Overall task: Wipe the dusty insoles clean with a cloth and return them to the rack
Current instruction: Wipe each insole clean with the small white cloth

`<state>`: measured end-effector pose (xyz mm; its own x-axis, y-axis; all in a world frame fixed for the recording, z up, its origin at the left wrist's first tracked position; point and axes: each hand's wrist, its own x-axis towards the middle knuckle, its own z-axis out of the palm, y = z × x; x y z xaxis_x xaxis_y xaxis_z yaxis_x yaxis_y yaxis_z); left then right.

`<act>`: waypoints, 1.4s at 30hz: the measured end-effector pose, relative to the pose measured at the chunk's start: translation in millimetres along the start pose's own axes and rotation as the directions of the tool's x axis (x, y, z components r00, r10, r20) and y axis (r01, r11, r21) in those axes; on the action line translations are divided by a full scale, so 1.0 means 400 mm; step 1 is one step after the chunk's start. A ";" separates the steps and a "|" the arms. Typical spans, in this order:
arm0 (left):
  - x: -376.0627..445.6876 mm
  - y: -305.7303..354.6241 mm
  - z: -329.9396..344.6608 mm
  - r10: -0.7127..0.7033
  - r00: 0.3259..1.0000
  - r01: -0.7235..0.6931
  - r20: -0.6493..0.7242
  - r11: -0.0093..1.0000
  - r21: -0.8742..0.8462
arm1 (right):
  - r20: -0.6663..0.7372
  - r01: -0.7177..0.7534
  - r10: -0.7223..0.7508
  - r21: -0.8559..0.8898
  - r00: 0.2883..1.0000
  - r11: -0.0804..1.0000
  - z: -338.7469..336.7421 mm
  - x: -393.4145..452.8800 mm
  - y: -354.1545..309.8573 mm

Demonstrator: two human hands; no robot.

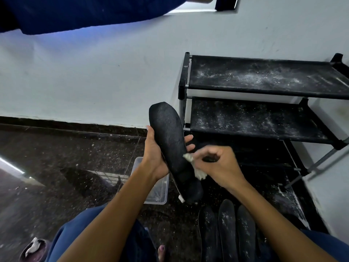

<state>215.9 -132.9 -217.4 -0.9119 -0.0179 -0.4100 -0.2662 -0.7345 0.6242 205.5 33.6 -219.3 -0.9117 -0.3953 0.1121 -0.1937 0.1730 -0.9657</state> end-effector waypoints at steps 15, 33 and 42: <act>0.001 -0.026 0.009 -0.080 0.996 0.078 0.026 0.995 0.063 | 0.277 0.253 -0.159 -0.345 0.947 0.904 0.065 -0.047 0.006; 0.004 -0.030 0.009 -0.060 0.998 0.059 0.021 0.997 0.057 | 0.242 0.127 -0.105 -0.075 0.965 0.989 0.076 -0.055 -0.011; 0.005 -0.058 0.028 -0.093 0.995 0.085 0.040 0.981 0.172 | -0.048 0.285 -0.333 -0.413 0.942 0.865 0.068 -0.025 0.027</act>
<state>216.8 -108.3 -225.4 -0.8949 0.0778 -0.4393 -0.3925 -0.6056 0.6923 222.4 14.9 -237.4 -0.8112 -0.3869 0.4385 -0.5772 0.4095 -0.7065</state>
